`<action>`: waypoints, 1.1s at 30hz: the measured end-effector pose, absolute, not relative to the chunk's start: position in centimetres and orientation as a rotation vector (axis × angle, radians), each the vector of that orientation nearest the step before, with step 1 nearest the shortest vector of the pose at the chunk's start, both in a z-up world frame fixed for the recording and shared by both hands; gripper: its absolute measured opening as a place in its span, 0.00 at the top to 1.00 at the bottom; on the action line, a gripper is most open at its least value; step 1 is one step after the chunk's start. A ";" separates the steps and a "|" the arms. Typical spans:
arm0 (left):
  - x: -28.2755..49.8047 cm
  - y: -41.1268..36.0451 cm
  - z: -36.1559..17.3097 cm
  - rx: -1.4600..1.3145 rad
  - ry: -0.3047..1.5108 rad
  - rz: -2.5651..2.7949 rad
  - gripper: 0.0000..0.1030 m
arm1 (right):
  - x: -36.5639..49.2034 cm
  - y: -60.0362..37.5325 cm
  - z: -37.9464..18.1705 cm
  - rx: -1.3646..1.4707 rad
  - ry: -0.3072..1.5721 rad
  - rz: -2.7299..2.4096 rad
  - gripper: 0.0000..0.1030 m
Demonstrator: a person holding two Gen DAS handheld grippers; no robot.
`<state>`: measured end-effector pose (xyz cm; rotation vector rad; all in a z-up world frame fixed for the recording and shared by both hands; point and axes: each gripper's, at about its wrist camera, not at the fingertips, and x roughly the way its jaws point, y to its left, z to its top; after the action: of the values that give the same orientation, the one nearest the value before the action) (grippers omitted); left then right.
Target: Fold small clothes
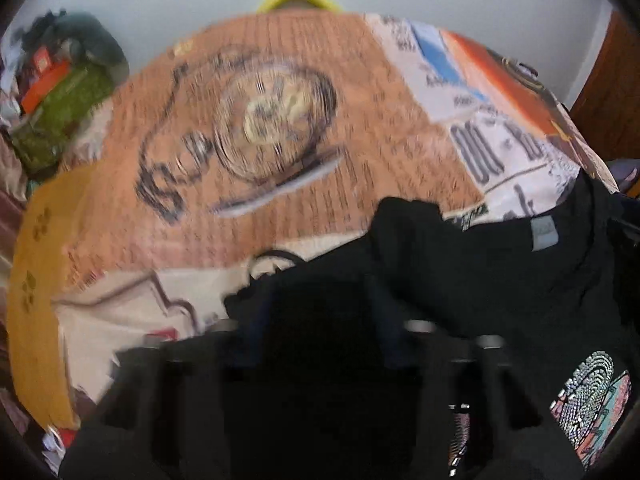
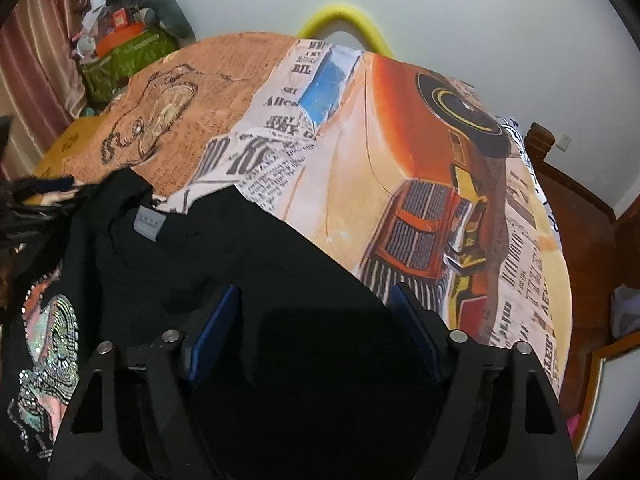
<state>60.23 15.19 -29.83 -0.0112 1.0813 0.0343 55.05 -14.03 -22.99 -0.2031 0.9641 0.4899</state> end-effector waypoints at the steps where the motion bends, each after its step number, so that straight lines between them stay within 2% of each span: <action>1: 60.2 15.2 -30.0 -0.026 1.085 0.036 0.77 | 54.9 -14.2 -22.8 -0.188 0.963 0.497 0.46; 3: 59.8 15.1 -30.0 -0.037 1.075 0.042 0.87 | 54.6 -14.3 -22.5 -0.189 0.948 0.505 0.67; 6: 59.4 14.9 -29.7 -0.016 1.074 0.061 0.93 | 54.1 -14.3 -22.1 -0.221 0.929 0.508 0.90; 9: 58.9 15.3 -29.0 -0.011 1.064 0.079 0.95 | 54.1 -13.4 -21.7 -0.278 0.897 0.477 0.94; 16: 59.0 15.5 -26.9 -0.010 1.022 0.112 0.97 | 55.7 -13.4 -21.0 -0.345 0.844 0.387 0.95; 23: 58.9 16.9 -28.6 -0.054 1.066 0.147 0.97 | 57.0 -13.5 -22.5 -0.342 0.867 0.348 0.94; 25: 58.1 17.3 -28.4 -0.022 1.059 0.153 0.95 | 56.4 -13.4 -22.5 -0.356 0.869 0.356 0.93; 28: 56.1 18.8 -27.1 -0.047 1.042 0.164 0.84 | 55.2 -13.5 -21.8 -0.365 0.854 0.354 0.81; 30: 54.4 20.6 -25.8 -0.097 1.023 0.176 0.68 | 54.2 -13.7 -20.9 -0.327 0.835 0.370 0.66; 32: 52.9 22.1 -24.7 -0.128 0.997 0.201 0.58 | 52.9 -14.1 -19.5 -0.279 0.807 0.398 0.59; 33: 51.7 23.2 -24.0 -0.147 0.983 0.219 0.55 | 52.2 -14.1 -18.9 -0.261 0.792 0.412 0.58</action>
<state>51.73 23.25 -24.00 -0.1473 0.9826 0.2187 52.22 -14.14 -18.88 -0.2613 0.7923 0.4121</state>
